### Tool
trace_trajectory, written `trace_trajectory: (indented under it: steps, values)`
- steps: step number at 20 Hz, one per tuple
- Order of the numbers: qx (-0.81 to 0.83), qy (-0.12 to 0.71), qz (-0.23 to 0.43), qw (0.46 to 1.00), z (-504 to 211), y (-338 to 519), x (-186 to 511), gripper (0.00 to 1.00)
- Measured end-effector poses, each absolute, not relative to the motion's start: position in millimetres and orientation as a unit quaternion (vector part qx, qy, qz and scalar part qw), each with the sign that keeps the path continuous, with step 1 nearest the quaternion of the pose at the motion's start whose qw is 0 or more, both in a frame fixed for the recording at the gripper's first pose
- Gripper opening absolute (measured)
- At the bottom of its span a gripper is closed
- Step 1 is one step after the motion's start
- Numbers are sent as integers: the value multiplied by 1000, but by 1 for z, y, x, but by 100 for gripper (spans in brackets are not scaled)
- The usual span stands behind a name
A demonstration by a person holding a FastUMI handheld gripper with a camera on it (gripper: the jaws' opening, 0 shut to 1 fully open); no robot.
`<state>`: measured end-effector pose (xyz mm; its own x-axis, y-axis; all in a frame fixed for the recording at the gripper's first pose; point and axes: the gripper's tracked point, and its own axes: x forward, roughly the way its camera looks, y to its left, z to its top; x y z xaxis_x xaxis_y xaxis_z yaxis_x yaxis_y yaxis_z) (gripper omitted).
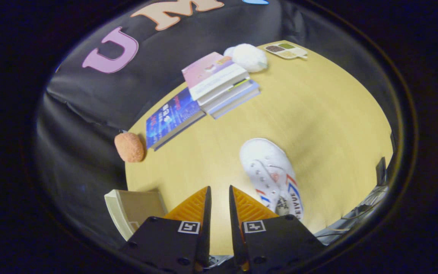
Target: Open the storage box then place both shoes into the box .Put the left shoe in first, then the right shoe, with the right side of both shoes facing outward in a uniform manner.
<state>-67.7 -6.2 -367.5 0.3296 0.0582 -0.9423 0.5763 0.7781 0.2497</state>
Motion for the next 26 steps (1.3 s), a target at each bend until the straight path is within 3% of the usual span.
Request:
trace_trajectory:
  steps: [5, 7, 17, 19, 24, 26]
  values:
    - [236, 588, -197, 748, -399, -53, -101, 30]
    - [212, 603, -202, 742, -413, -66, -112, 43]
    - [214, 637, -173, 720, -463, -78, -126, 42]
    - [221, 634, -161, 723, -467, -78, -126, 38]
    - [250, 625, -157, 723, -460, -76, -128, 3]
    - [304, 617, -154, 710, -455, -67, -130, 3]
